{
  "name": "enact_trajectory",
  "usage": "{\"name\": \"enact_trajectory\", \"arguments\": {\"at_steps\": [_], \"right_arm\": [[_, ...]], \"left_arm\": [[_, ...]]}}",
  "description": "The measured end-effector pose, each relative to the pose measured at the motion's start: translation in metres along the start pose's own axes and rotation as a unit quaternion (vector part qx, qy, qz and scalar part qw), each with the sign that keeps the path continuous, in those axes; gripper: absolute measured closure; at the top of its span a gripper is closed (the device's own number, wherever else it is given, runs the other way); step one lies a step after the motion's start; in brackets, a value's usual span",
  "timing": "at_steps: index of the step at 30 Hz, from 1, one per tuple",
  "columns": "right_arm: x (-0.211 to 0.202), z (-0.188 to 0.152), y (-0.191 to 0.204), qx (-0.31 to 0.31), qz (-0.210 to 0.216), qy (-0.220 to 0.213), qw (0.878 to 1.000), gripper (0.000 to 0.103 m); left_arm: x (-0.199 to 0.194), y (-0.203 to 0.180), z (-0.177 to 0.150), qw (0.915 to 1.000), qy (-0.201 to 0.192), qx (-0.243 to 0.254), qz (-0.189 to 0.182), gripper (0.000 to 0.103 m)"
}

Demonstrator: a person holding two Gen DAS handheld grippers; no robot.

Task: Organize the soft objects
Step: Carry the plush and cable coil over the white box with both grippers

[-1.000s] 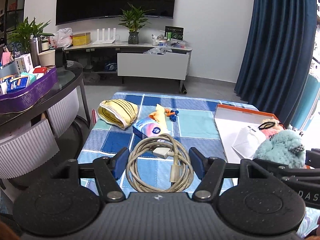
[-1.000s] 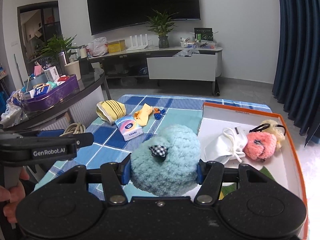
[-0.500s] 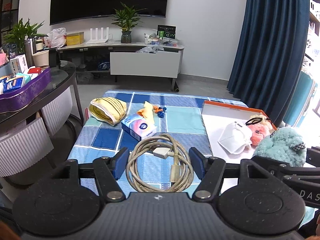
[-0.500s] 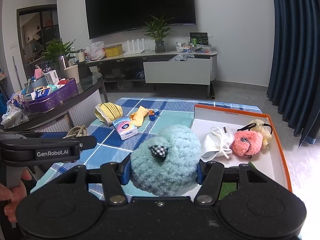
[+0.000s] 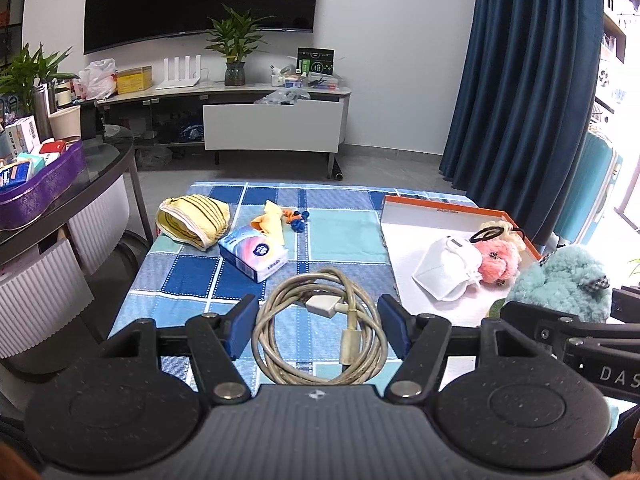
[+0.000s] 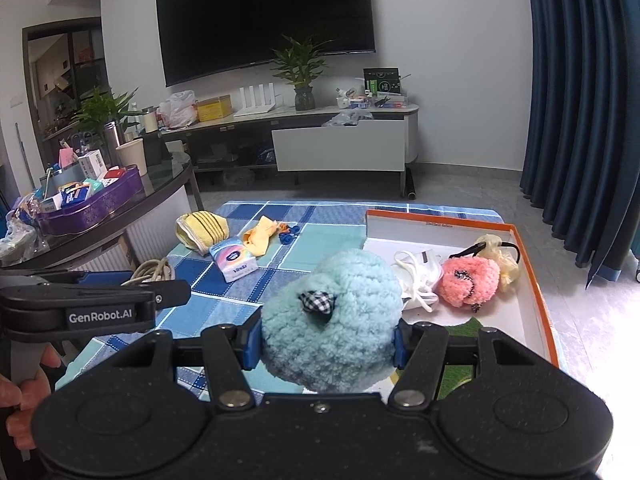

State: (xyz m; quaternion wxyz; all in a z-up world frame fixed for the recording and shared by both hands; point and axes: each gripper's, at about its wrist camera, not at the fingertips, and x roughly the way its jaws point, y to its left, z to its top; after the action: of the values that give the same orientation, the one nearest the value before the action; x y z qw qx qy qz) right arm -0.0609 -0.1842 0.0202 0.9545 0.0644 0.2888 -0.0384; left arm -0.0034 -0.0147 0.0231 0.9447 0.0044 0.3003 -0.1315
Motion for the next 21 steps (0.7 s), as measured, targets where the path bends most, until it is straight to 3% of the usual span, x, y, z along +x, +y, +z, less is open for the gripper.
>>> {"name": "enact_trajectory", "arguments": {"at_steps": [21], "right_arm": [[-0.013, -0.001, -0.029, 0.023, -0.028, -0.011, 0.999, 0.034]], "left_arm": [[0.003, -0.028, 0.003, 0.999, 0.001, 0.03, -0.031, 0.037]]}}
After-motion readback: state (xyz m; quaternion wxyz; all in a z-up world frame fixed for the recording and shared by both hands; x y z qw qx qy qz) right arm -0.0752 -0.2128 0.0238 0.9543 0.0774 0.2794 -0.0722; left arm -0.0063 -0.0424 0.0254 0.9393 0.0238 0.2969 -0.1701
